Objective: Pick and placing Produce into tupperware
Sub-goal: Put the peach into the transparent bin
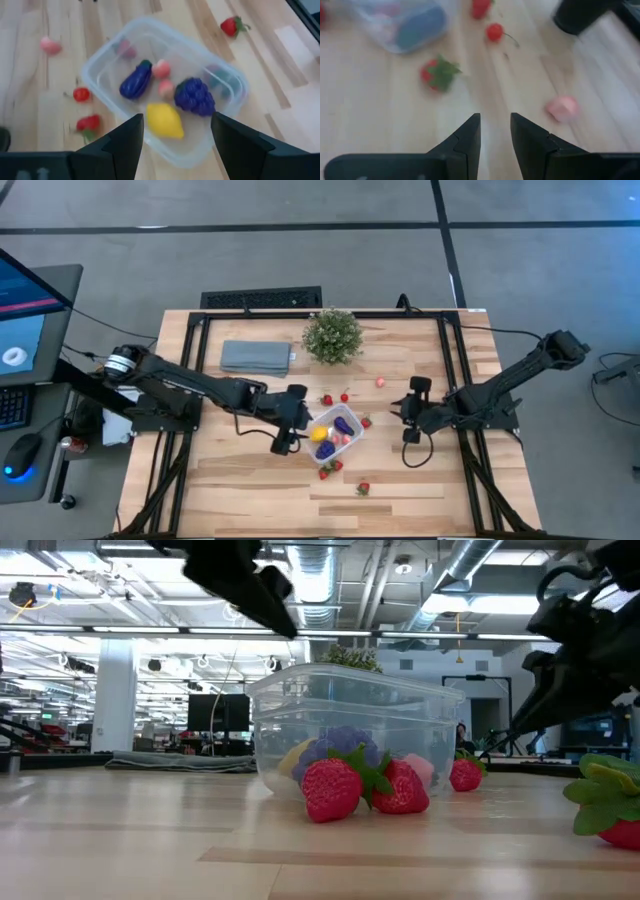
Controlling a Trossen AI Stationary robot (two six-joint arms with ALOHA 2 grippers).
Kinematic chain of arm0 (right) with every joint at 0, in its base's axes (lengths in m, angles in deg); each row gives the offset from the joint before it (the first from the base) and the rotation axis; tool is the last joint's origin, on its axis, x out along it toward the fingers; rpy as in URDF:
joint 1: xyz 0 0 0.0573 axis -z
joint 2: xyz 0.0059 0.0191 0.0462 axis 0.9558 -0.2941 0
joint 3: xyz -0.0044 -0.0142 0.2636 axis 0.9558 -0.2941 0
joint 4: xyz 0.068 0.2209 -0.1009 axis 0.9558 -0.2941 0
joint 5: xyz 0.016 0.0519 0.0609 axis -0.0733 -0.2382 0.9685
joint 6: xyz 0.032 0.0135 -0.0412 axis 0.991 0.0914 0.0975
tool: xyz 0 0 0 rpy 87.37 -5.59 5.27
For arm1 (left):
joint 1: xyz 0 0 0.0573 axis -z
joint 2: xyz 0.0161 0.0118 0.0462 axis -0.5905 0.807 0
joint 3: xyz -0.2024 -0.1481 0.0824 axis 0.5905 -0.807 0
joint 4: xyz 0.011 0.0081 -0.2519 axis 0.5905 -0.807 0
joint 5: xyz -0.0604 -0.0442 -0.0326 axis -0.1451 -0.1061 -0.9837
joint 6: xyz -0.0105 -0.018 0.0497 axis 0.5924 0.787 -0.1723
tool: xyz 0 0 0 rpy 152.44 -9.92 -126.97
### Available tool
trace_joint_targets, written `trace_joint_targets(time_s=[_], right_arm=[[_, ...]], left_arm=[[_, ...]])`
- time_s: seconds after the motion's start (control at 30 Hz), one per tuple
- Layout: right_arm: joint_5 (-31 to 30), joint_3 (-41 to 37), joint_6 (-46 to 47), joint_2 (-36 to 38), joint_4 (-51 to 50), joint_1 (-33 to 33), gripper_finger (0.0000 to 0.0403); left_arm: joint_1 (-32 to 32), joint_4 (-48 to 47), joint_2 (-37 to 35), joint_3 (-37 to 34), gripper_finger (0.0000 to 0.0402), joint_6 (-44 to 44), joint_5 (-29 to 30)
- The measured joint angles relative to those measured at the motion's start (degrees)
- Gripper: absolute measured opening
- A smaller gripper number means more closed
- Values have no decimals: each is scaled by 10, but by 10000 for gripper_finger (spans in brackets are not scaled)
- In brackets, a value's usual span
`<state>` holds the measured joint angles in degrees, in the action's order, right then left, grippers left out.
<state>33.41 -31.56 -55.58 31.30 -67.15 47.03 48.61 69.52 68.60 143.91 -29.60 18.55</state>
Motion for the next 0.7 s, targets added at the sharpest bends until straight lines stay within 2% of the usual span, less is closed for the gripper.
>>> trace_joint_targets(time_s=[0.2, 0.37, 0.57, 0.7], right_arm=[[-55, 0, 59, 0, -44, 0, 130], [-90, -23, 103, 0, -33, 3, 130], [-92, -94, 159, 0, 62, 22, 130], [-91, -125, 160, 0, 152, 39, 137]], left_arm=[[36, 7, -77, -87, 223, 53, 81], [71, 119, -166, -211, 223, 86, 162], [105, 277, -257, -364, 223, 106, 236], [117, 343, -285, -427, 223, 113, 260]])
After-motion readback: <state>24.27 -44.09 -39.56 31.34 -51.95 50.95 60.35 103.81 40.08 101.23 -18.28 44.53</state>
